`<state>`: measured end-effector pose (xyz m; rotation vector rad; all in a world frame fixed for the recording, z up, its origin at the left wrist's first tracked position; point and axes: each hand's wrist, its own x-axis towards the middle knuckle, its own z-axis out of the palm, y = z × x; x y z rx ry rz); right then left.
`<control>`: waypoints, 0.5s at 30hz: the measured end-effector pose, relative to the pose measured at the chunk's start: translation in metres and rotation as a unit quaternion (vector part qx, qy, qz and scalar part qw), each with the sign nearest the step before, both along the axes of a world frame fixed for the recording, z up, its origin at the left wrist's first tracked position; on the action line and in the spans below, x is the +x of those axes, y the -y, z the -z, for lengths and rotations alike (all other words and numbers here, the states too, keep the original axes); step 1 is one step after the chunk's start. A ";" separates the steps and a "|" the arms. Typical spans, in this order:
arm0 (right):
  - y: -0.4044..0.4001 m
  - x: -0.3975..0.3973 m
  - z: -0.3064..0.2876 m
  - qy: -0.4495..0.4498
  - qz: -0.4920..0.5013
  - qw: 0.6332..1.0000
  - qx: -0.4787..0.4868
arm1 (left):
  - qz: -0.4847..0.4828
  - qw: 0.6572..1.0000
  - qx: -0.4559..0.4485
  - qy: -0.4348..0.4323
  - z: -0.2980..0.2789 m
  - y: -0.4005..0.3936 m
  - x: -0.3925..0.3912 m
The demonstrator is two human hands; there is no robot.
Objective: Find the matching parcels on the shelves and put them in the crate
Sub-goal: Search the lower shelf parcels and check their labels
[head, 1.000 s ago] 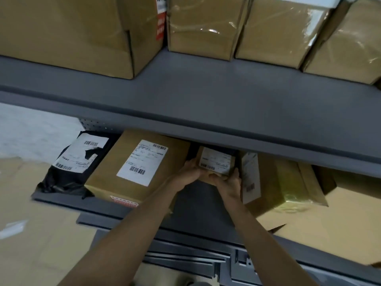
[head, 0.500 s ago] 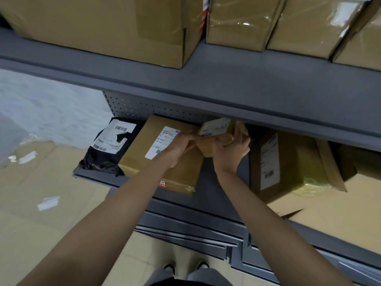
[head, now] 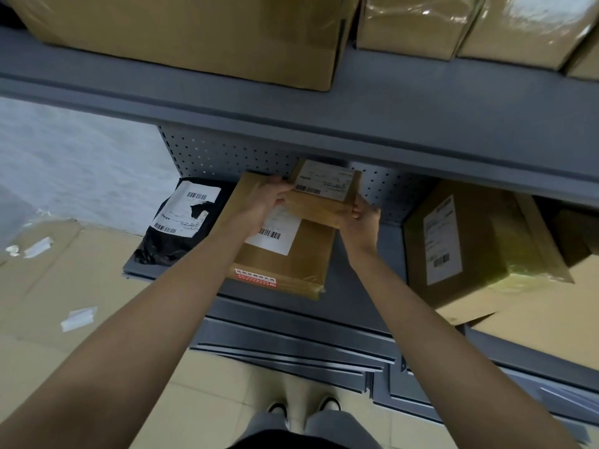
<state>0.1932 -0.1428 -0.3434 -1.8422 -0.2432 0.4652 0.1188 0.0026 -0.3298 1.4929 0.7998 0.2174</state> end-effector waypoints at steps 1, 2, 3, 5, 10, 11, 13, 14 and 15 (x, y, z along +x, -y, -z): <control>-0.005 0.000 0.003 -0.012 -0.023 1.000 -0.005 | 0.001 1.000 0.005 -0.007 0.001 -0.006 -0.004; -0.010 -0.001 0.005 -0.022 -0.044 0.999 -0.011 | -0.005 1.000 0.003 -0.011 0.003 -0.011 -0.008; -0.013 -0.003 0.009 -0.028 -0.062 0.998 -0.015 | -0.011 1.000 -0.002 -0.010 0.006 -0.016 -0.012; -0.017 -0.007 0.016 -0.031 -0.081 0.996 -0.017 | -0.004 1.000 -0.012 0.004 0.014 -0.023 -0.017; -0.018 -0.011 0.021 -0.033 -0.072 0.997 -0.010 | 0.006 0.999 0.039 0.001 0.021 -0.022 -0.021; -0.016 -0.012 0.020 -0.033 -0.066 0.997 -0.004 | 0.013 0.998 0.063 -0.008 0.023 -0.021 -0.019; -0.008 -0.014 0.016 0.003 -0.043 0.999 -0.013 | 0.015 0.985 0.163 -0.057 0.026 -0.018 -0.014; -0.002 -0.015 0.014 0.041 -0.025 0.998 -0.033 | 0.007 0.973 0.216 -0.079 0.024 -0.013 -0.012; 0.006 -0.015 0.010 0.089 0.001 0.994 -0.059 | 0.002 0.963 0.259 -0.080 0.022 -0.006 -0.009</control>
